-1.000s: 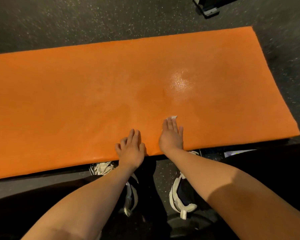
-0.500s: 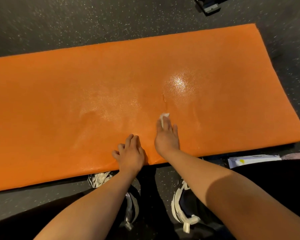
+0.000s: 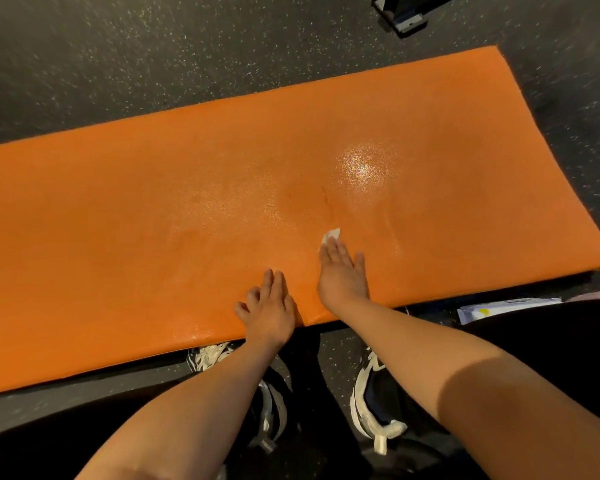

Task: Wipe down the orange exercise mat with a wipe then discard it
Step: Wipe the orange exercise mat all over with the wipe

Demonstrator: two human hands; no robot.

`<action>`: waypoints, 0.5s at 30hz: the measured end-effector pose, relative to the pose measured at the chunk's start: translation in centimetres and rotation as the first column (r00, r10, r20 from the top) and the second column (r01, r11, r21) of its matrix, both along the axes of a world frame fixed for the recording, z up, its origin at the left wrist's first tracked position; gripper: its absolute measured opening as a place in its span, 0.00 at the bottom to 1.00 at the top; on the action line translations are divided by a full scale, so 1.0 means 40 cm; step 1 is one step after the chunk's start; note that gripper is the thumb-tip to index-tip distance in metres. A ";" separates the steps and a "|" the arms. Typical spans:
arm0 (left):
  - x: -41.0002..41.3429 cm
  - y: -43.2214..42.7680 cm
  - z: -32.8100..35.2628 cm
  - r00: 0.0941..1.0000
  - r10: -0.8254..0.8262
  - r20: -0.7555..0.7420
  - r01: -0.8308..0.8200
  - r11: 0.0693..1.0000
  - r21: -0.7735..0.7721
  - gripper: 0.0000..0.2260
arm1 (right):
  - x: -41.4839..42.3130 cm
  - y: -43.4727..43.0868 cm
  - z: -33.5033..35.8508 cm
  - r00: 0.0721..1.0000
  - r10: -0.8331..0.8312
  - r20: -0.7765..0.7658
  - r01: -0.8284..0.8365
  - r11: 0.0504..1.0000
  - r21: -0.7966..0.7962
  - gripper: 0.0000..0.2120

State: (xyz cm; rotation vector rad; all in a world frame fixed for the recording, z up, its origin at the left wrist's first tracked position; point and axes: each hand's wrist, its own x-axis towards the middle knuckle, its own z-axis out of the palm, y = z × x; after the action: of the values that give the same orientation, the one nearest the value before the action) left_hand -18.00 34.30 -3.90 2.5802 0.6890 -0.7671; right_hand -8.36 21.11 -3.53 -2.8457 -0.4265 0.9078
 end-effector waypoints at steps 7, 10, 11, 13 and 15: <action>0.008 -0.022 0.020 0.999 0.013 -0.052 -0.015 0.999 -0.041 0.24 | -0.078 0.013 0.001 0.956 0.286 -0.061 -0.276 0.951 0.139 0.30; 0.007 -0.033 0.027 0.998 -0.006 -0.062 0.003 0.999 -0.048 0.23 | -0.058 -0.032 0.023 0.987 0.160 -0.024 -0.159 0.986 0.050 0.33; 0.007 -0.037 0.030 0.998 -0.005 -0.067 0.002 0.999 -0.049 0.23 | -0.062 -0.037 0.028 0.994 0.109 -0.017 -0.108 0.994 0.025 0.32; 0.011 -0.044 0.036 0.997 -0.017 -0.076 0.014 0.999 -0.044 0.23 | -0.085 -0.023 0.039 0.997 0.066 -0.031 -0.065 0.997 0.034 0.31; 0.015 -0.046 0.043 0.996 -0.060 -0.067 0.059 0.998 -0.019 0.23 | -0.113 -0.003 0.038 0.990 0.126 -0.063 -0.120 0.988 0.097 0.29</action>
State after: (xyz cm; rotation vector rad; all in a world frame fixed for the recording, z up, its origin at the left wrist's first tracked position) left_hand -17.38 32.45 -2.17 2.5801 0.6249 -0.8786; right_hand -12.87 20.99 -2.00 -2.7206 -0.6251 0.9775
